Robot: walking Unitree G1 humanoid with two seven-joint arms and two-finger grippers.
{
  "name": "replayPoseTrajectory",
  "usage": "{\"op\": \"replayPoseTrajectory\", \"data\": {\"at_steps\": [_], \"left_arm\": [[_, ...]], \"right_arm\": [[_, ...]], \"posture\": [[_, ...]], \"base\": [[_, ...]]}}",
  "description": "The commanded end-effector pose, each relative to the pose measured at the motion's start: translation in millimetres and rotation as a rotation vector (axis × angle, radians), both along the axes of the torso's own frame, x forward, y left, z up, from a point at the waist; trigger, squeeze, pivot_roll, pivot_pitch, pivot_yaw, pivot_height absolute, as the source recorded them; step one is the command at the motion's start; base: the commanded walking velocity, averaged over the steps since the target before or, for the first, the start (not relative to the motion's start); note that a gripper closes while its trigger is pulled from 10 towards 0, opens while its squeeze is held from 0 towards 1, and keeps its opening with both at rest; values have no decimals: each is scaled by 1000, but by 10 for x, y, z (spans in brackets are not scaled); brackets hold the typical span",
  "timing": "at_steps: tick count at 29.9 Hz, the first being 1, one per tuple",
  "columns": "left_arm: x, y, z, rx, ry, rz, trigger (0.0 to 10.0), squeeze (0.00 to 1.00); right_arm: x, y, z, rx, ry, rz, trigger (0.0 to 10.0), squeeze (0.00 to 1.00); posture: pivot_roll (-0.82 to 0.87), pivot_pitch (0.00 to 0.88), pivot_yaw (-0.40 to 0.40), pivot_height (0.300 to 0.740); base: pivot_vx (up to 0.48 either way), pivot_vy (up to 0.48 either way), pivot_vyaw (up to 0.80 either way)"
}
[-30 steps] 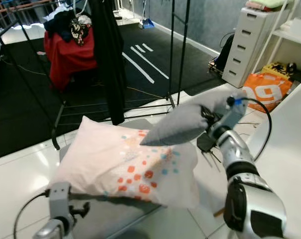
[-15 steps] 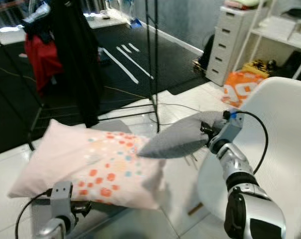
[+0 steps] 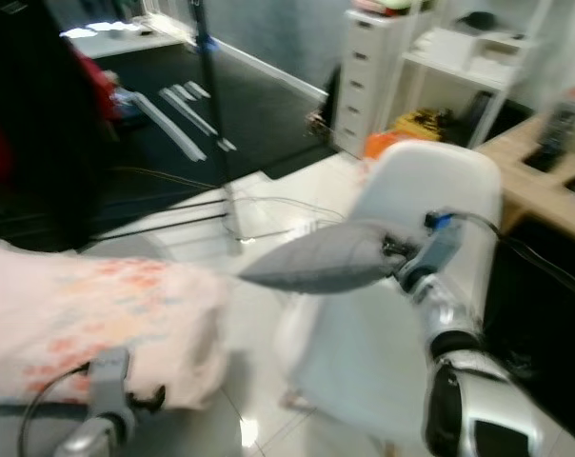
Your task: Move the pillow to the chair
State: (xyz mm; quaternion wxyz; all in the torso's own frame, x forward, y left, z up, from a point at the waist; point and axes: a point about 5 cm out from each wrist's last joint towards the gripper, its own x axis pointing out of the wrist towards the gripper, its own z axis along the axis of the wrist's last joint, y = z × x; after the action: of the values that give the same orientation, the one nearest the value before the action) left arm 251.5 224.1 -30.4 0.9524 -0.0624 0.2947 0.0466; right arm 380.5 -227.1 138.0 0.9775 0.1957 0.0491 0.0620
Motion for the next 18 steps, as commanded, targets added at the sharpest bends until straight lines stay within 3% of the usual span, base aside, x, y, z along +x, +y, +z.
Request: {"op": "replayPoseTrajectory", "data": {"at_steps": [1, 8, 18], "left_arm": [[-65, 19, -48, -3, 24, 17, 10000, 0], [-64, 25, -46, 6, 24, 22, 10000, 0], [-59, 26, -40, 7, 19, 18, 10000, 0]], "right_arm": [[20, -84, 112, -27, -47, -42, 10000, 0], [27, -65, 113, -34, -45, -41, 10000, 0], [44, -30, 118, -28, -44, -63, 10000, 0]], "posture": [[-105, 97, -16, 718], [-104, 98, -17, 718], [-102, 100, -16, 718]], "base": [[0, 0, -756], [0, 0, -757], [0, 0, 0]]}}
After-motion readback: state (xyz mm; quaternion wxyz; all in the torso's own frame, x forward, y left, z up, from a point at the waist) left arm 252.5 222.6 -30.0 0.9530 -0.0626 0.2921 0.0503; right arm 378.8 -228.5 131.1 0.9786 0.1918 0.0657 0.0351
